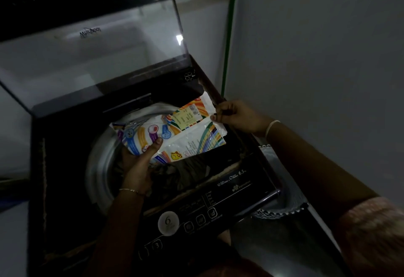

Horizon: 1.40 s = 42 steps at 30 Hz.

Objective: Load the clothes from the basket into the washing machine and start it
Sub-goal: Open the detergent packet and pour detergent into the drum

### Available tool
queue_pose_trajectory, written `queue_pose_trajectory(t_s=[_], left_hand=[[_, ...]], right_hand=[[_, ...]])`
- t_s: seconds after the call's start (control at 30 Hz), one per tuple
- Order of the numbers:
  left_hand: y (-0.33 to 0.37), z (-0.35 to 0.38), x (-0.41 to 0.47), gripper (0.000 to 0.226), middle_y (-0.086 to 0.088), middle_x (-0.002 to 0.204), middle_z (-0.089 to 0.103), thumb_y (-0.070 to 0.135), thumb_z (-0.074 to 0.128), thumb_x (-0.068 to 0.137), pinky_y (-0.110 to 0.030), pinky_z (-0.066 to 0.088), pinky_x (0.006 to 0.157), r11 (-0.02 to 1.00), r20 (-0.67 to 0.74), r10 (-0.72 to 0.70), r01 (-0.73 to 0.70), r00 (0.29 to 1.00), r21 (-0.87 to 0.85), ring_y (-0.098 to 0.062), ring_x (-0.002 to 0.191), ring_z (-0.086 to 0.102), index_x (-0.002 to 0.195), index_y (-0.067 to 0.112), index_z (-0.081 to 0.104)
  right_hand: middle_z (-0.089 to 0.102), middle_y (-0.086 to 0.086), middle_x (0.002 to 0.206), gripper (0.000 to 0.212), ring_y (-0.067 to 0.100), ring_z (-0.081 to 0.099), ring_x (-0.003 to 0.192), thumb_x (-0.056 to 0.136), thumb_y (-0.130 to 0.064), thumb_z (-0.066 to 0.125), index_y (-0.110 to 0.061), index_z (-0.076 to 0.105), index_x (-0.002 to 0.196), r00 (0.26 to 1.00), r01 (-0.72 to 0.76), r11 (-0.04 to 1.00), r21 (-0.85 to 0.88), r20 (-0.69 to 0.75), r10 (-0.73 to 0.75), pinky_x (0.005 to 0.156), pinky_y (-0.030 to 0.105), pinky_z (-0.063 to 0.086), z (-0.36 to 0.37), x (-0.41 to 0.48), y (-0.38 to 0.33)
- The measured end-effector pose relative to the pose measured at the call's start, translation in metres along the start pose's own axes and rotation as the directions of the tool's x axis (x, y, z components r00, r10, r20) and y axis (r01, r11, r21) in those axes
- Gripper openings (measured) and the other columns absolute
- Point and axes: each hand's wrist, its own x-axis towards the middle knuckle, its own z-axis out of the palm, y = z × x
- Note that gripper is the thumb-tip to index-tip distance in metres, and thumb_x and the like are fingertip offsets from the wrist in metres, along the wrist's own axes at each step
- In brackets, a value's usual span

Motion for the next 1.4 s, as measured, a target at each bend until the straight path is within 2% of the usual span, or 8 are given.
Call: queue_pose_trajectory(t_s=[0.13, 0.27, 0.57, 0.87, 0.97, 1.07, 1.27, 1.4], left_hand=[[0.006, 0.006, 0.000, 0.071, -0.012, 0.122, 0.066, 0.018, 0.083, 0.067, -0.055, 0.052, 0.087, 0.999, -0.035, 0.044, -0.043, 0.998, 0.012, -0.032, 0.109, 0.065, 0.131, 0.015, 0.052], [0.010, 0.004, 0.004, 0.071, -0.012, 0.122, 0.066, 0.012, 0.083, 0.068, -0.060, 0.050, 0.088, 0.998, -0.049, 0.056, -0.055, 0.997, 0.019, -0.032, 0.108, 0.065, 0.131, 0.018, 0.052], [0.016, 0.008, 0.005, 0.071, -0.010, 0.121, 0.067, 0.012, 0.082, 0.069, -0.058, 0.052, 0.087, 0.996, -0.055, 0.069, -0.066, 0.996, 0.067, -0.030, 0.106, 0.067, 0.133, 0.016, 0.050], [0.022, 0.009, 0.009, 0.075, -0.011, 0.120, 0.067, 0.019, 0.087, 0.065, -0.055, 0.053, 0.086, 0.995, -0.056, 0.048, -0.043, 0.997, 0.089, -0.030, 0.106, 0.067, 0.132, 0.013, 0.052], [0.026, 0.011, 0.011, 0.075, -0.008, 0.120, 0.067, 0.017, 0.087, 0.065, -0.050, 0.055, 0.085, 0.992, -0.054, 0.058, -0.051, 0.997, 0.114, -0.028, 0.106, 0.067, 0.131, 0.016, 0.052], [0.030, 0.013, 0.011, 0.075, -0.006, 0.121, 0.067, 0.017, 0.085, 0.066, -0.045, 0.057, 0.082, 0.988, -0.040, 0.064, -0.058, 0.997, 0.142, -0.025, 0.105, 0.068, 0.132, 0.019, 0.051], [0.034, 0.016, 0.012, 0.074, -0.007, 0.122, 0.066, 0.017, 0.085, 0.068, -0.049, 0.056, 0.083, 0.984, -0.025, 0.072, -0.067, 0.997, 0.163, -0.025, 0.105, 0.068, 0.133, 0.020, 0.050], [0.035, 0.018, 0.013, 0.075, -0.008, 0.121, 0.066, 0.016, 0.086, 0.067, -0.051, 0.056, 0.082, 0.982, -0.018, 0.079, -0.074, 0.997, 0.175, -0.027, 0.104, 0.068, 0.133, 0.019, 0.050]], right_hand=[[0.072, 0.012, 0.105, 0.013, 0.020, 0.070, 0.096, 0.089, -0.017, 0.064, -0.008, 0.067, 0.081, 0.998, -0.036, 0.999, -0.028, 0.051, 0.037, 0.086, 0.030, 0.055, -0.009, 0.008, 0.005], [0.071, 0.008, 0.111, 0.027, 0.015, 0.068, 0.102, 0.090, -0.018, 0.063, 0.003, 0.067, 0.104, 0.995, -0.037, 0.997, -0.064, 0.089, 0.042, 0.093, 0.025, 0.052, -0.014, 0.011, 0.010], [0.069, 0.014, 0.114, 0.029, 0.021, 0.067, 0.106, 0.090, -0.014, 0.062, 0.010, 0.064, 0.107, 0.991, -0.015, 0.998, -0.057, 0.135, 0.022, 0.094, 0.029, 0.053, -0.017, 0.016, 0.017], [0.068, 0.025, 0.106, 0.029, 0.030, 0.066, 0.100, 0.090, -0.013, 0.063, 0.016, 0.062, 0.092, 0.999, 0.029, 0.999, -0.032, 0.024, -0.028, 0.089, 0.034, 0.056, -0.009, 0.012, 0.027], [0.071, 0.016, 0.097, 0.019, 0.015, 0.069, 0.090, 0.090, -0.011, 0.062, 0.004, 0.064, 0.079, 0.999, 0.046, 0.999, -0.016, 0.000, -0.046, 0.076, 0.022, 0.056, -0.008, 0.009, 0.028], [0.071, 0.014, 0.094, 0.018, 0.019, 0.069, 0.090, 0.090, -0.012, 0.063, -0.008, 0.062, 0.072, 0.998, 0.060, 0.998, -0.013, -0.009, -0.060, 0.074, 0.020, 0.054, -0.009, 0.007, 0.029], [0.069, 0.026, 0.099, 0.027, 0.028, 0.069, 0.092, 0.090, -0.010, 0.063, 0.016, 0.057, 0.084, 0.998, 0.048, 0.998, -0.038, -0.040, -0.049, 0.080, 0.034, 0.058, -0.009, 0.006, 0.032], [0.066, 0.032, 0.092, 0.030, 0.039, 0.066, 0.089, 0.089, -0.014, 0.065, 0.014, 0.057, 0.080, 0.997, 0.033, 0.999, -0.043, -0.071, -0.036, 0.082, 0.042, 0.055, -0.007, 0.005, 0.032]])
